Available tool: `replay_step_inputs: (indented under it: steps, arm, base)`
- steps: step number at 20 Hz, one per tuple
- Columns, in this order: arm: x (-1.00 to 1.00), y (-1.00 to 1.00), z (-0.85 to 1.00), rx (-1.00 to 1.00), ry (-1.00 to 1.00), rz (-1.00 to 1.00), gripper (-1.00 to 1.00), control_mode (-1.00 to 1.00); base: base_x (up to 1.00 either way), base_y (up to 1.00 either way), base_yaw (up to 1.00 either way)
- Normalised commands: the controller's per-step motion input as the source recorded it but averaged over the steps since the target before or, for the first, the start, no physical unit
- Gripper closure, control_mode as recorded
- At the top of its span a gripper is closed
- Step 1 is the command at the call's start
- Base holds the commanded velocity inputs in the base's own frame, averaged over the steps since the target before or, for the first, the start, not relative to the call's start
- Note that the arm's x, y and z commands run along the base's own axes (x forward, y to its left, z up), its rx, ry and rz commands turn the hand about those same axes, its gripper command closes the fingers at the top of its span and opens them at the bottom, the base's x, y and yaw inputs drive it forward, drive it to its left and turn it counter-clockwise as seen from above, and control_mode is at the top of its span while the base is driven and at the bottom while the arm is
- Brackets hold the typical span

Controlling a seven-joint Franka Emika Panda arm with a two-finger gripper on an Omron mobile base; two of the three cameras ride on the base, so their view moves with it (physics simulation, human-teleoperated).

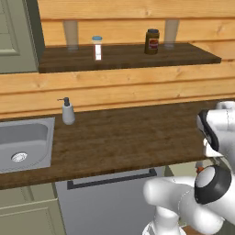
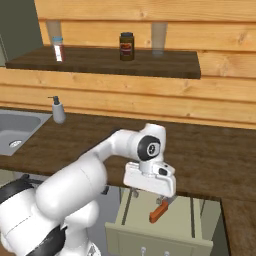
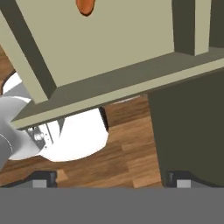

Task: Pick up the knife from the drawer and place it on the cutting board. Then place the meat from the plate to the cutting board.

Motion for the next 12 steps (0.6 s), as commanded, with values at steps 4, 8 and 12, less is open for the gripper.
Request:
replay_step_inputs:
  steps: [4,8,12]
  arm:
    - [-0.04,-0.12,-0.42,0.00,0.03,0.00,-1.00,-1.00]
    - [0.04,-0.14,-0.38,0.00,0.02,0.01,-1.00,-1.00]
    - [0.07,-0.34,-0.44,0.00,-0.04,0.06,-1.00,-1.00]
  base:
    - [0.00,0.00,0.00]
    - [0.00,0.00,0.00]
    - [0.00,0.00,0.00]
